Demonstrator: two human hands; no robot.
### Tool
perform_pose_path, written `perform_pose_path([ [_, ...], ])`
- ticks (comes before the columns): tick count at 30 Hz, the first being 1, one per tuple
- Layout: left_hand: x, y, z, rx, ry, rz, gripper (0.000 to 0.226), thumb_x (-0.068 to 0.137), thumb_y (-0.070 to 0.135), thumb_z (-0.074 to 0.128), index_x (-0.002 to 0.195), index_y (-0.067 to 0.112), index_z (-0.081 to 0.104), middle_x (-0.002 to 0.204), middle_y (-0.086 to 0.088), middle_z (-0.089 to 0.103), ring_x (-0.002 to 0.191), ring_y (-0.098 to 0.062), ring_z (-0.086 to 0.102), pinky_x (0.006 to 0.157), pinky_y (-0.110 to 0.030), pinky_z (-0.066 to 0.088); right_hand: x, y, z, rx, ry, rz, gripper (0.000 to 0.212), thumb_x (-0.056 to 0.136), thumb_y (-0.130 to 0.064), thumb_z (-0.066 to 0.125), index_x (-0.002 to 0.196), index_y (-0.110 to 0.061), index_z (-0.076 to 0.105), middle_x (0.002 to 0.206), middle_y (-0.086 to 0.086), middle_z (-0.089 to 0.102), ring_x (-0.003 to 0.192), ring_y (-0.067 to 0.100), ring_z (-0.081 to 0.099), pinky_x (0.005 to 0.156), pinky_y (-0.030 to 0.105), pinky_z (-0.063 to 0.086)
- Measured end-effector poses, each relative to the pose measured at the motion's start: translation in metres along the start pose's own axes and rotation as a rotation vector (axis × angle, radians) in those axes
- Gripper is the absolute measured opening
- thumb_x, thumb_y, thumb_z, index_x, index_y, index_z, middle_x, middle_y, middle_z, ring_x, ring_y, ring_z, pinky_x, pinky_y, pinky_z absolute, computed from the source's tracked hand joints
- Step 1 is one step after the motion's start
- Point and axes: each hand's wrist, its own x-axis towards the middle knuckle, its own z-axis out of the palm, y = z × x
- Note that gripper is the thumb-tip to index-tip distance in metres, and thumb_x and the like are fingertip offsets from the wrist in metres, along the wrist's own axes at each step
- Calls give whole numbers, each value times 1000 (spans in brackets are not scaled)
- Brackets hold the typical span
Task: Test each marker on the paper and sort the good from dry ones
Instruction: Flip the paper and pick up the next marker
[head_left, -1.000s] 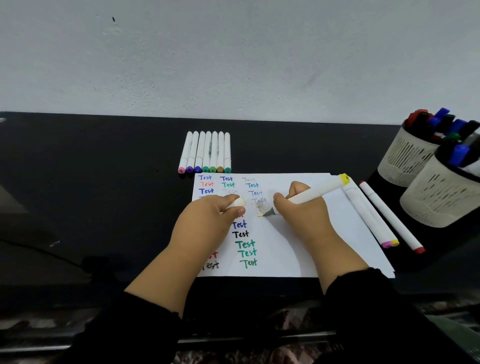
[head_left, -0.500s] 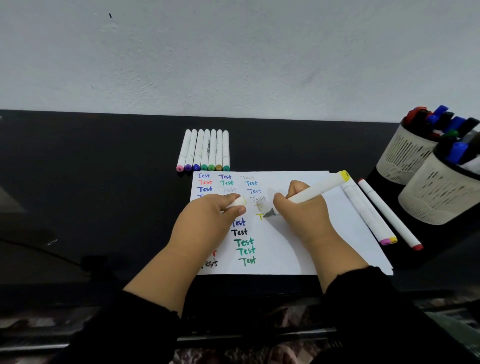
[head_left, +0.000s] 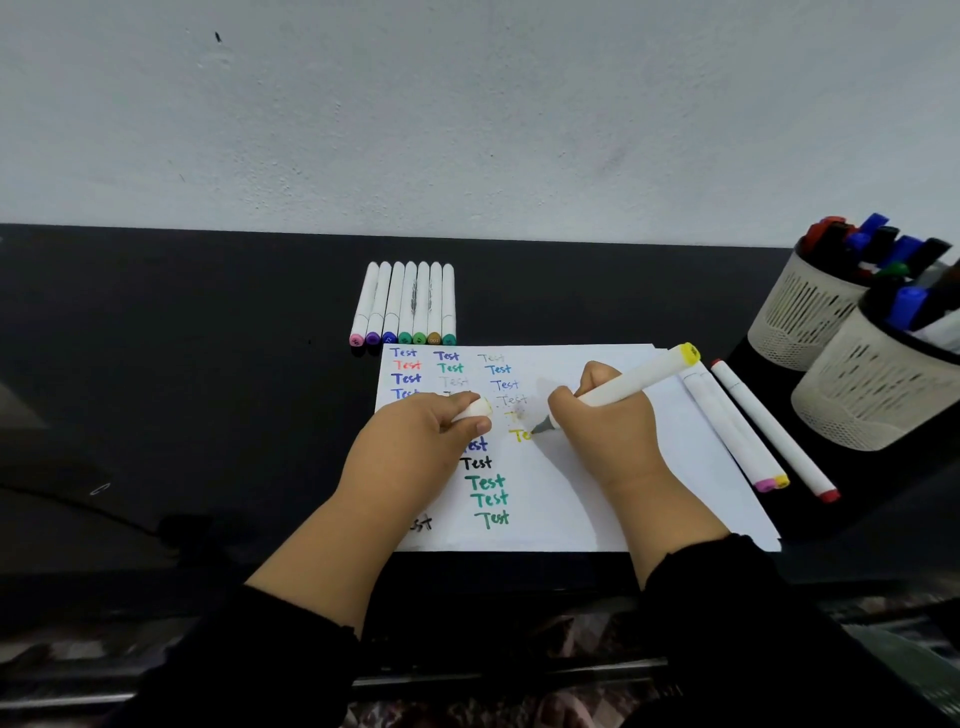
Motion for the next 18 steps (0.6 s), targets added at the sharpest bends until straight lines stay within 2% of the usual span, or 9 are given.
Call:
perform_pose_path([
  [5,0,-1,1,2,-7,-13,43,92,44,52,133,35,48,137,12,49,121,-8,46,82,-20,34,-1,1,-1,17,-10,-1,39,84,-4,54,60,-15,25,56,-1,25,50,10,25,39,12,24],
  [11,0,0,1,16,-6,-9,43,92,44,51,134,35,48,138,11,48,121,-9,46,84,-21,37,-1,2,-1,52,14,20,39,83,-4,54,58,-15,27,53,-3,26,42,7,31,39,11,25],
  [18,1,-2,3,29,-19,7,43,91,44,52,133,35,49,138,11,48,124,-9,44,88,-21,35,2,3,-1,43,36,18,37,86,-6,53,61,-14,27,56,-1,27,50,10,27,40,10,26],
])
